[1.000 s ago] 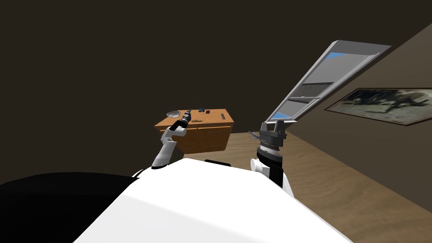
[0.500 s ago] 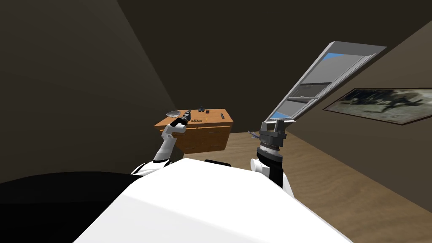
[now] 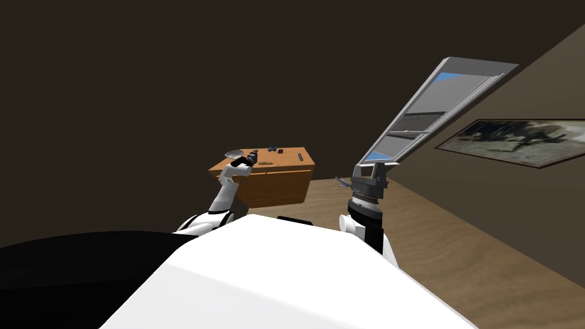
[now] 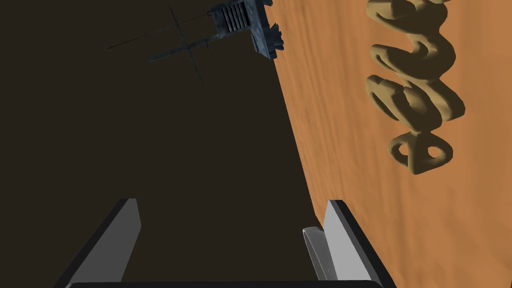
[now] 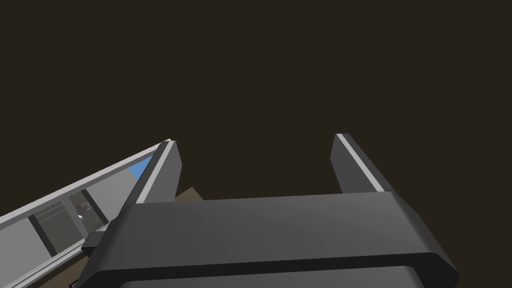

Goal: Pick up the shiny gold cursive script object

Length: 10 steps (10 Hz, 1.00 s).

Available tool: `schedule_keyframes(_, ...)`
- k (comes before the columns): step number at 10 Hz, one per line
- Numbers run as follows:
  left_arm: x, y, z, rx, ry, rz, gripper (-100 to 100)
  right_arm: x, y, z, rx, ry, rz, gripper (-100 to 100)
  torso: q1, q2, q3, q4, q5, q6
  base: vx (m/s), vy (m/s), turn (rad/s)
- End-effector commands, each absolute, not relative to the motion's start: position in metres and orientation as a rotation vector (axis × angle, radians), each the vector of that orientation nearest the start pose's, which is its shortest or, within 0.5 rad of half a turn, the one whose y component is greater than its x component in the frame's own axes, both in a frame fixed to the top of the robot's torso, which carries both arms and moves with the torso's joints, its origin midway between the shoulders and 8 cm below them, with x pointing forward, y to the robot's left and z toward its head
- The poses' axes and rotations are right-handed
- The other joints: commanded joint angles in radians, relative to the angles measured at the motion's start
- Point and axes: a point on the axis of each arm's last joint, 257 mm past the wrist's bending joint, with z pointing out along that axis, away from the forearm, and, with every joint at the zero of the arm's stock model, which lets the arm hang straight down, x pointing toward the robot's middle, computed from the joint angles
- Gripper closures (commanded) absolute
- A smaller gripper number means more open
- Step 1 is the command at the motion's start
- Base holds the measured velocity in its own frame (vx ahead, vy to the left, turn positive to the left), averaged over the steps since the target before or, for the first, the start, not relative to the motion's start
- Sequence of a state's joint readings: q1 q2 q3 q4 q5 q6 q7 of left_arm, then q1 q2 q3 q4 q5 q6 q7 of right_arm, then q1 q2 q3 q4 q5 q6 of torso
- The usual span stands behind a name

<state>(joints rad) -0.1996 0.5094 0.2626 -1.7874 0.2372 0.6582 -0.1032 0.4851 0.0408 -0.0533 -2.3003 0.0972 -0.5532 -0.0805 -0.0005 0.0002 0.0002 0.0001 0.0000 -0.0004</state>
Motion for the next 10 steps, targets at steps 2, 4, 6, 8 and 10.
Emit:
schedule_keyframes(2, 0.573, 0.457, -0.087, -1.23, 1.349, -0.703, -100, 0.33, -0.283, 0.047, 0.578, 0.559, 1.286, 0, 0.0, 0.0, 0.0, 0.0, 0.0, 0.0, -0.009, -0.016, -0.009)
schedule_keyframes(4, 0.579, 0.469, -0.09, -1.273, 1.374, -0.668, -100, 0.33, -0.283, 0.047, 0.578, 0.559, 1.286, 0, 0.0, 0.0, 0.0, 0.0, 0.0, 0.0, -0.006, -0.013, -0.004)
schedule_keyframes(6, 0.574, 0.472, -0.103, -1.314, 1.404, -0.64, -100, 0.33, -0.283, 0.047, 0.578, 0.559, 1.286, 0, -0.001, 0.0, 0.0, 0.0, 0.0, 0.0, -0.004, -0.014, -0.004)
schedule_keyframes(8, 0.577, 0.484, -0.109, -1.368, 1.436, -0.598, -100, 0.33, -0.283, 0.047, 0.578, 0.559, 1.286, 0, 0.0, 0.0, 0.0, 0.0, 0.0, 0.0, -0.001, -0.017, -0.009)
schedule_keyframes(10, 0.58, 0.492, -0.107, -1.404, 1.457, -0.569, -100, 0.33, -0.283, 0.047, 0.578, 0.559, 1.286, 0, 0.0, 0.0, 0.0, 0.0, 0.0, 0.0, 0.002, -0.016, -0.002)
